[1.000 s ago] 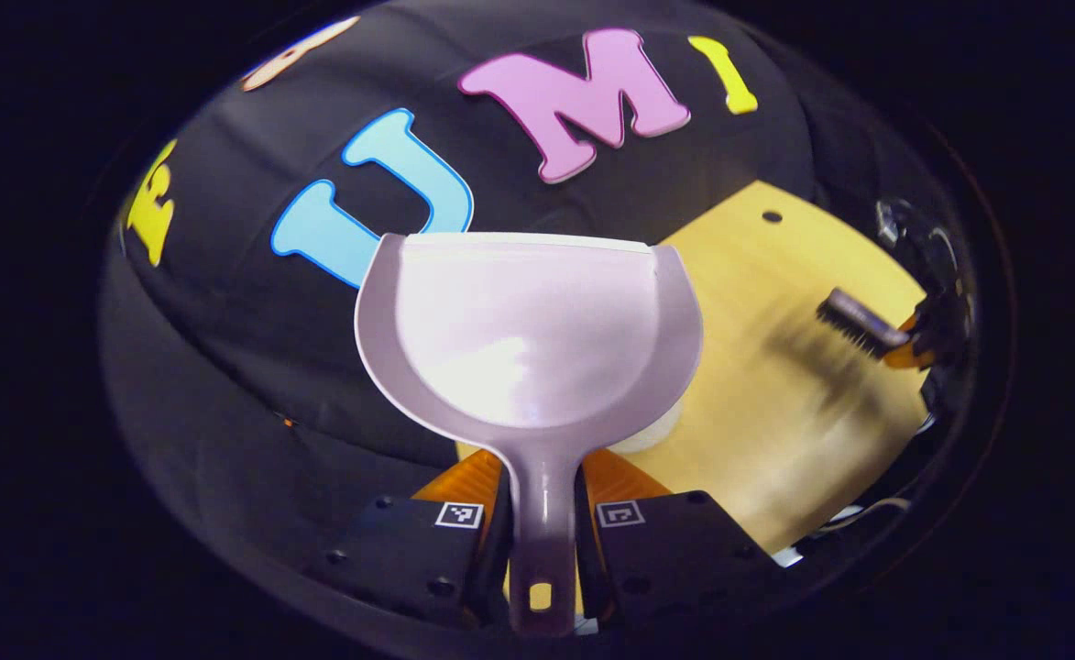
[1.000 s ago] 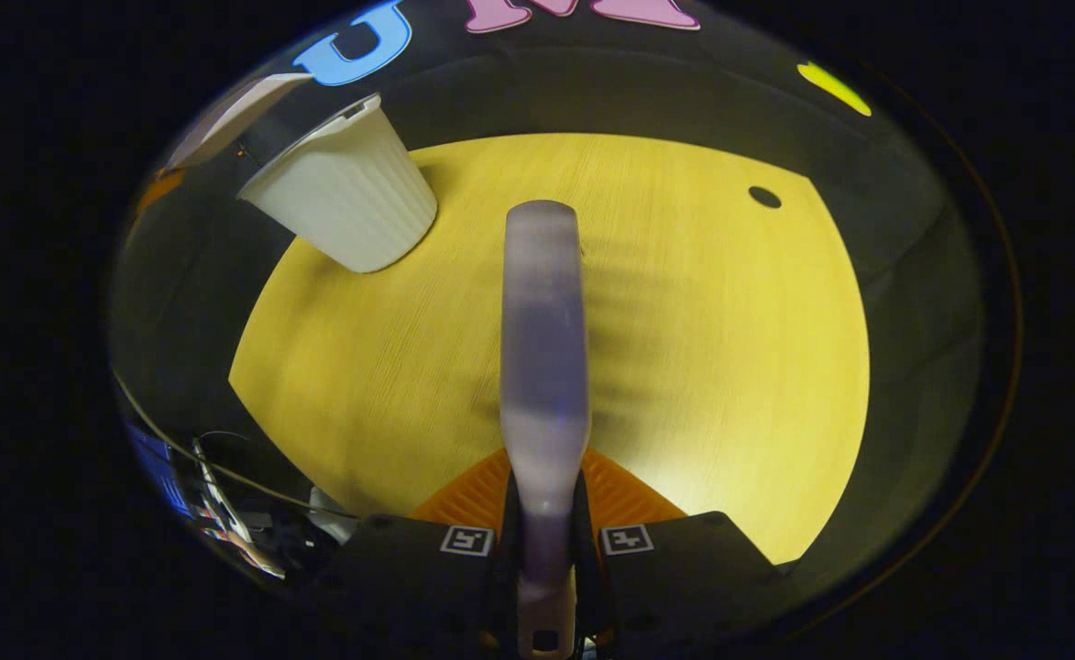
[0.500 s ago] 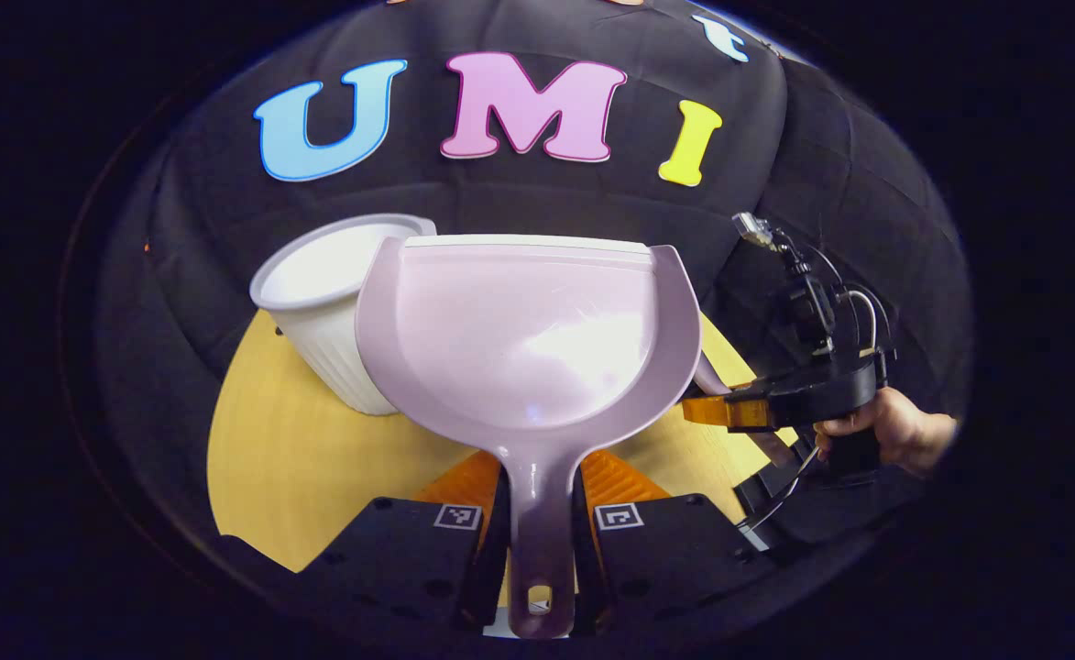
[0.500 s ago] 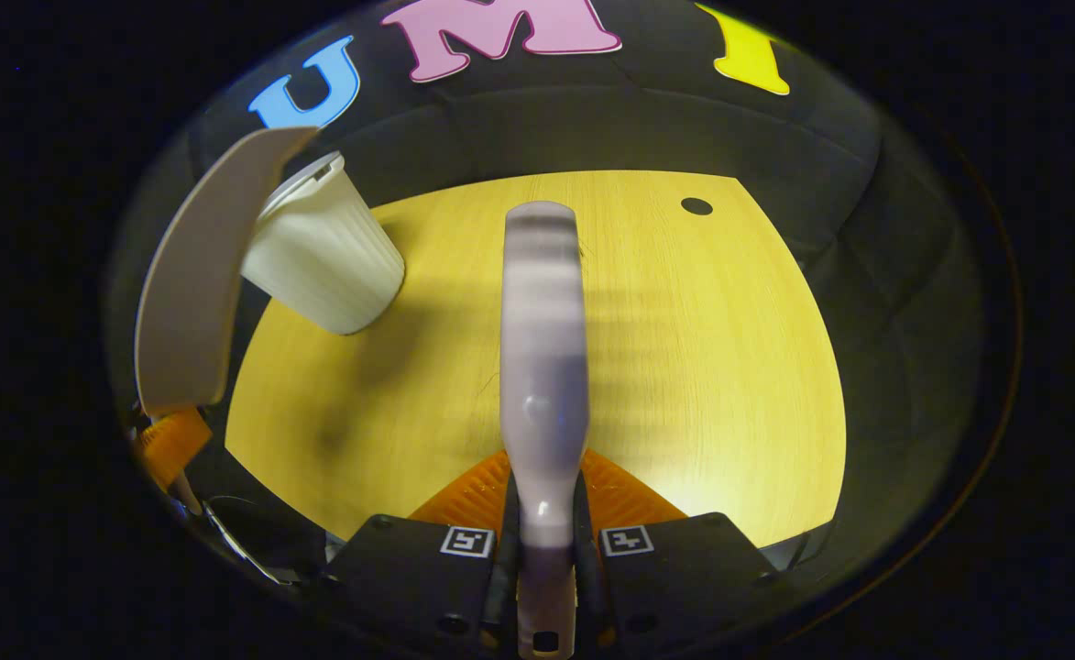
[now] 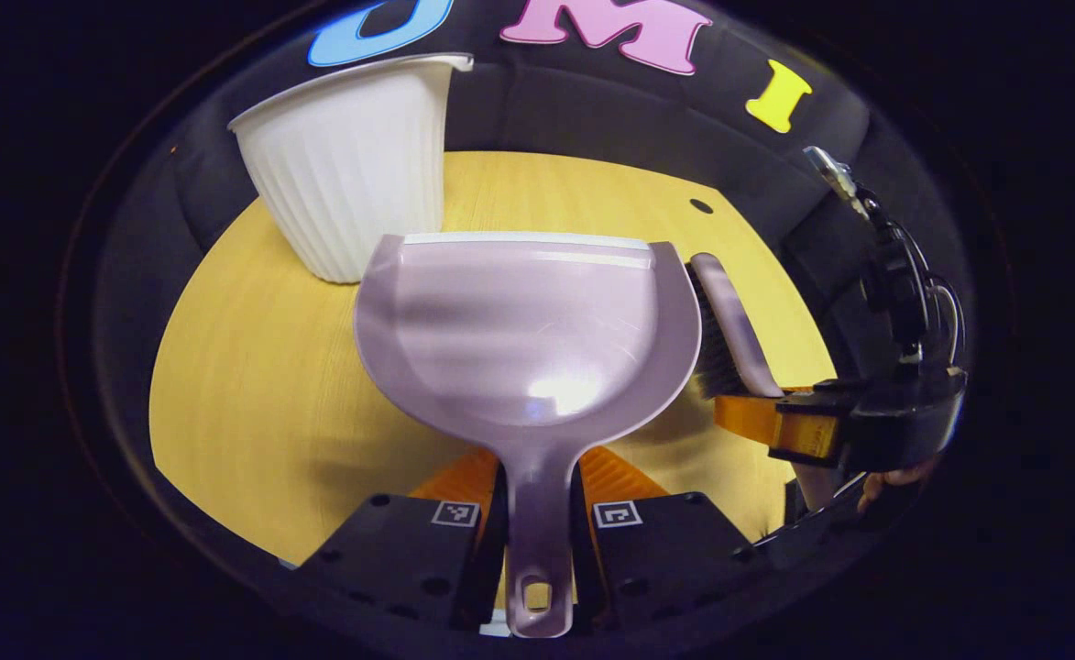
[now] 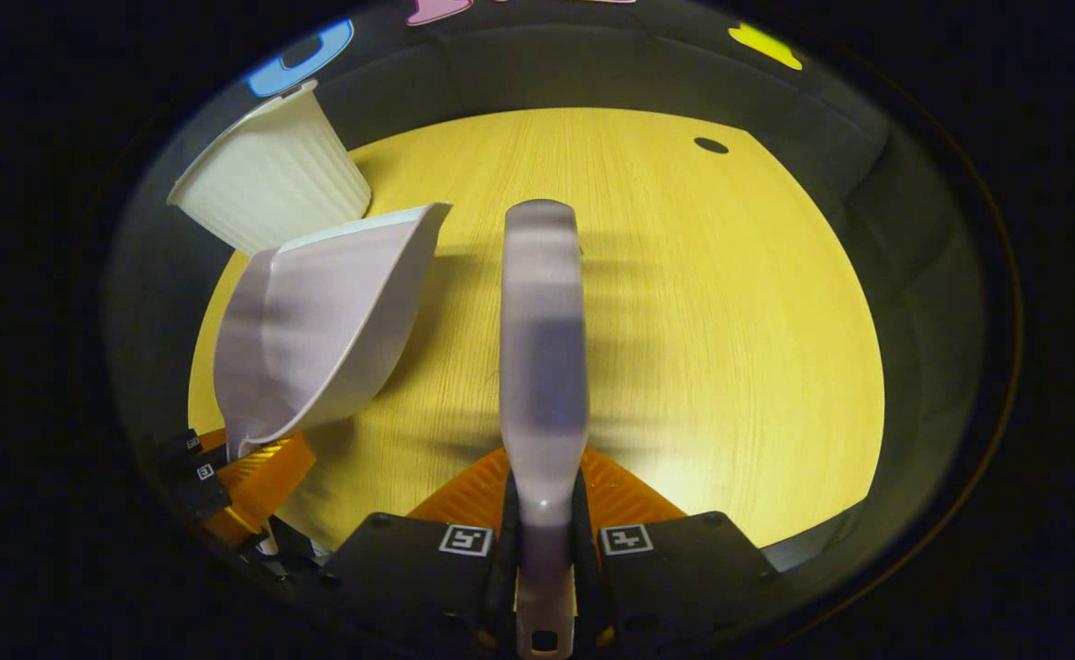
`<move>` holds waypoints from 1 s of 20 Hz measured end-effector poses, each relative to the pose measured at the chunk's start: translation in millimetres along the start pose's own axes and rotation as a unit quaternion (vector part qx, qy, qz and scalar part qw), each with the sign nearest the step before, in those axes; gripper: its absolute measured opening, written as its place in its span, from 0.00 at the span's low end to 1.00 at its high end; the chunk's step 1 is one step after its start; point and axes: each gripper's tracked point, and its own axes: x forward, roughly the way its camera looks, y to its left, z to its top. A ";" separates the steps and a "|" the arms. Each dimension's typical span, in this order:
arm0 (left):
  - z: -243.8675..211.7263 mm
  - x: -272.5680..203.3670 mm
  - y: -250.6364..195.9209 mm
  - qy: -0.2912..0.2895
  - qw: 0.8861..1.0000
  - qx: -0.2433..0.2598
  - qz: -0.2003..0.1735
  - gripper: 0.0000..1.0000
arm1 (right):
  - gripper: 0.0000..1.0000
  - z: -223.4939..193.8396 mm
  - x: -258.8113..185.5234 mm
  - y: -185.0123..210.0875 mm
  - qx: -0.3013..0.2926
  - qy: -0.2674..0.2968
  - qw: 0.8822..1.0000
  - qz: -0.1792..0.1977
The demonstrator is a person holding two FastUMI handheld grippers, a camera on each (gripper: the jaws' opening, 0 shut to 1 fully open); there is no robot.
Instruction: Pick up the small broom and dustpan from the desktop, sweep the trash into the dustpan with the broom, and then empty the trash into the garbage bin.
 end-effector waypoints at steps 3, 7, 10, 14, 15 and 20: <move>-0.3 4.8 -0.8 0.024 0.999 -0.029 0.014 0.28 | 0.29 -6.4 13.6 -3.0 -0.006 0.033 0.999 -0.003; -4.1 4.1 3.6 0.055 0.998 0.001 0.022 0.29 | 0.29 -10.5 28.3 -2.6 -0.023 0.062 0.998 -0.017; 0.1 2.6 0.6 0.058 0.998 0.001 0.017 0.29 | 0.29 -9.3 24.8 1.0 -0.002 0.074 0.997 -0.011; 0.5 2.4 2.3 0.059 0.998 0.003 0.017 0.30 | 0.29 -10.6 25.5 3.4 0.009 0.078 0.997 -0.007; 0.7 3.0 -0.1 0.063 0.998 0.006 0.008 0.31 | 0.29 -11.0 24.2 4.1 0.011 0.078 0.997 -0.003; 7.7 -5.2 -12.0 0.040 0.999 0.010 -0.024 0.64 | 0.51 -5.8 5.3 3.5 0.010 0.052 0.999 0.005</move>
